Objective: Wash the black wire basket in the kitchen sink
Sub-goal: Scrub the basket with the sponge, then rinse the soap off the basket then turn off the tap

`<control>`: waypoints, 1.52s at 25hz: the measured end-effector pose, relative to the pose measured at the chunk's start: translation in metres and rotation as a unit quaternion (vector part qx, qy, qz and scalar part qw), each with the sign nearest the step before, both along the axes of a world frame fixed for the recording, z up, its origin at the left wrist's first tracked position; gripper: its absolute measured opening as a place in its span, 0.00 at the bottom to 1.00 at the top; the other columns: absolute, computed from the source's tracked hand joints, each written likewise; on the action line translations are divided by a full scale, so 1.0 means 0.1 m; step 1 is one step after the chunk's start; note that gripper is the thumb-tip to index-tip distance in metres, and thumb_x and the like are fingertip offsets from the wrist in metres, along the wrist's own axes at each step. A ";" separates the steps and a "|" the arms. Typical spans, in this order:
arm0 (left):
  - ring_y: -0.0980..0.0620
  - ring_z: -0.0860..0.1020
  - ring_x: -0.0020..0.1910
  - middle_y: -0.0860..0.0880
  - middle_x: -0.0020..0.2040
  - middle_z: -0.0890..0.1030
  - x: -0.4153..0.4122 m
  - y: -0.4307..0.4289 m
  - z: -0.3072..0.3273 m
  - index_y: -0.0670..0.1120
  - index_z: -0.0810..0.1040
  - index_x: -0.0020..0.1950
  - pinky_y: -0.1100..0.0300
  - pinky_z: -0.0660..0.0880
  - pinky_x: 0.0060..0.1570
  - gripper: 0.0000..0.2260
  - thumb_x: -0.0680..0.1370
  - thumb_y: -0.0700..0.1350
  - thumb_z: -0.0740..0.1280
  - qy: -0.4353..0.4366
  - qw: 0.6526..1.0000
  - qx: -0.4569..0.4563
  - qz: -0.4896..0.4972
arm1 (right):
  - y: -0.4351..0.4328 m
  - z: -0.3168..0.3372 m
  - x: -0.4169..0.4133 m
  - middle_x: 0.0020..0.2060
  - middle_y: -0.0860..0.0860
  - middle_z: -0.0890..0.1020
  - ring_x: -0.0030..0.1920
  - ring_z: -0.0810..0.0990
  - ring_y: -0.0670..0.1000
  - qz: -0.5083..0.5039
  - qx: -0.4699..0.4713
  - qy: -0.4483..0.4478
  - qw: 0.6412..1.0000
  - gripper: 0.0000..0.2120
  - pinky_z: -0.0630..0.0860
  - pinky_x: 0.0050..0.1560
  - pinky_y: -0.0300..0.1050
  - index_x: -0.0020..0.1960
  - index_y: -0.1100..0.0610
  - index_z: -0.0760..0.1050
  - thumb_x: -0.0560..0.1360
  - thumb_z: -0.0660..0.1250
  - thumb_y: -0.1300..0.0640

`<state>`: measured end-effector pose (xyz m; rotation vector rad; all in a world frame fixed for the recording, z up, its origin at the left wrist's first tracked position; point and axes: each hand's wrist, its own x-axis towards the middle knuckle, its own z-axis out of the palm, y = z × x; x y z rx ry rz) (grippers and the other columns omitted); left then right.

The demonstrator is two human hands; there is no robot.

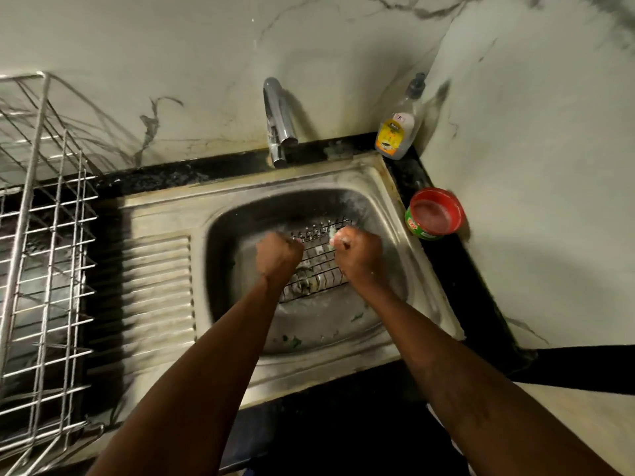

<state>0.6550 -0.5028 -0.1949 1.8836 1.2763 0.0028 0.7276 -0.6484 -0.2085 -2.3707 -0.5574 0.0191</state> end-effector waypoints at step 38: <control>0.59 0.72 0.32 0.49 0.37 0.77 1.11 0.81 0.36 0.38 0.78 0.52 0.68 0.72 0.37 0.13 0.85 0.48 0.61 -0.145 0.961 -0.147 0.182 | 0.47 -0.49 0.67 0.60 0.51 0.83 0.62 0.80 0.53 0.188 -0.156 0.052 0.968 0.23 0.76 0.62 0.50 0.64 0.52 0.79 0.73 0.72 0.42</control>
